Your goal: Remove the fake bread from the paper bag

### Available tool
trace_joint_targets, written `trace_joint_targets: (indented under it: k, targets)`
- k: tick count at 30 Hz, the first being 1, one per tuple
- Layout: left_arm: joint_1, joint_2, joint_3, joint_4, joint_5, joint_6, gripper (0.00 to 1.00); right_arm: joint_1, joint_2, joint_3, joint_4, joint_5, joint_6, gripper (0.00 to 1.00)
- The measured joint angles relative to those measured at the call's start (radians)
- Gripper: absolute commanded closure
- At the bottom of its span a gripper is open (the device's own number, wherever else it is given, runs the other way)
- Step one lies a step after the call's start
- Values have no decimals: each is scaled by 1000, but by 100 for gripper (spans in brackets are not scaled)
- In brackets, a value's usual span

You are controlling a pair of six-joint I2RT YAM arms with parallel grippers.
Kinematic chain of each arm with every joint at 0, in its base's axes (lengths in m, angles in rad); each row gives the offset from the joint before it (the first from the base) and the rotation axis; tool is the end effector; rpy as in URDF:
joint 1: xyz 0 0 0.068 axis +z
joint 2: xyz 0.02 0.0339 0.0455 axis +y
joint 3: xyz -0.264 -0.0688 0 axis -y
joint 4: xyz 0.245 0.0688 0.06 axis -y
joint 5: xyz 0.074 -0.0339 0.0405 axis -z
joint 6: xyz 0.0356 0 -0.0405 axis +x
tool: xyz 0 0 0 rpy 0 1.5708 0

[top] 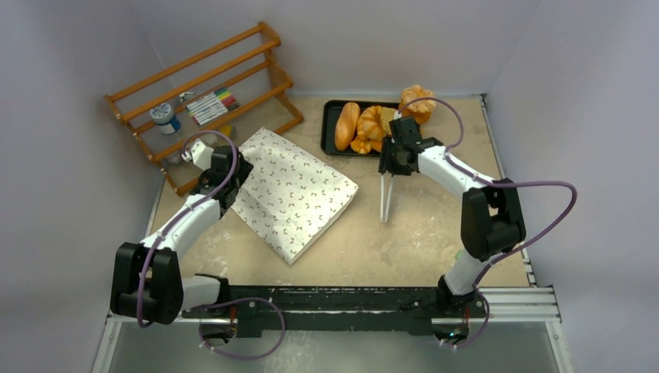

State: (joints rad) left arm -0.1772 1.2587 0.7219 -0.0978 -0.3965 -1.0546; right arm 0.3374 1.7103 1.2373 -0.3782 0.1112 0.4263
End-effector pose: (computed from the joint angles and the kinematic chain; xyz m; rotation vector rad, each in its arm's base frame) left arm 0.2645 -0.0334 0.2277 -1.1115 1.8547 -0.2755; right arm 0.3544 0.1202 0.2345 0.1585 2.4212 0.2148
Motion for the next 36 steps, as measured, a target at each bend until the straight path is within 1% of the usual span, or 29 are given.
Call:
trace_joint_targets:
  k: [14,19,23,28,31,34,36]
  targets:
    - [0,9,7,0,0,0,49,0,-69,-52,23,-10,16,49]
    - [0,11,7,0,1,0,50,0,-69,-58,27,-10,18,48]
    - [0,11,7,0,2,0,49,0,-60,-58,31,-10,19,45]
    - [0,12,7,0,3,0,50,0,-18,-58,45,-10,19,45]
    - [0,12,7,0,3,1,50,0,5,-58,45,-10,19,46]
    - [0,12,7,0,3,1,49,-1,1,-58,49,-10,20,49]
    - [0,12,7,0,3,1,50,-2,-8,-61,56,-10,21,49]
